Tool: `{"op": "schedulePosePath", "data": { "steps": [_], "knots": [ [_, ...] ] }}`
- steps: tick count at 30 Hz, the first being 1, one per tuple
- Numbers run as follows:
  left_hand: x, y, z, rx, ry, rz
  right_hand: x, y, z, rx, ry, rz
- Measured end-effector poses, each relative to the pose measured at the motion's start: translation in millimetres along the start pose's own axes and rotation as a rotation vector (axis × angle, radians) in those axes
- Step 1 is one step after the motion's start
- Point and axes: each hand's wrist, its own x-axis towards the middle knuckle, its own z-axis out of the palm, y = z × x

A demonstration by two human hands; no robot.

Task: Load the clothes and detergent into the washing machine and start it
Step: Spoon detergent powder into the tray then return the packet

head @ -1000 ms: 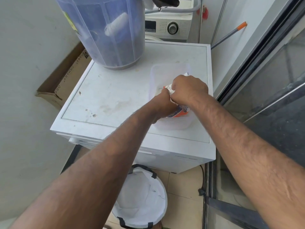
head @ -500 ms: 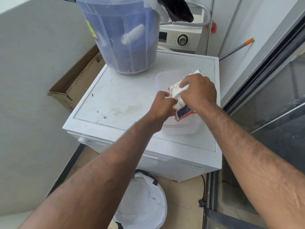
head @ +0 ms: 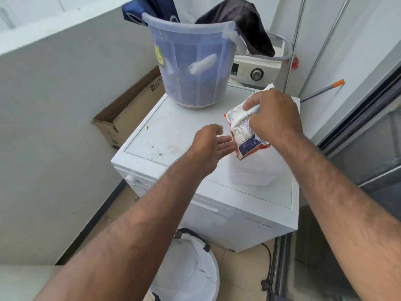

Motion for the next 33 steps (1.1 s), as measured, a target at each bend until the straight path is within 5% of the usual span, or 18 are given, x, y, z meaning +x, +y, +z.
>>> {"op": "schedulePosePath", "data": {
  "steps": [6,12,23,33],
  "knots": [
    [-37,14,-37,-0.036,0.089,-0.071,-42,-63,-10,-0.021,-0.043,-0.180],
    [-85,12,-101,-0.362,0.098,-0.100,-111,-129,4,-0.067,-0.164,-0.419],
    [-170,-37,-261,-0.701,0.437,0.062,-253,-245,62,-0.125,-0.429,-0.773],
    [-295,-60,-419,-0.787,0.546,0.255,-391,-376,103,-0.047,-0.577,-1.037]
  ]
}}
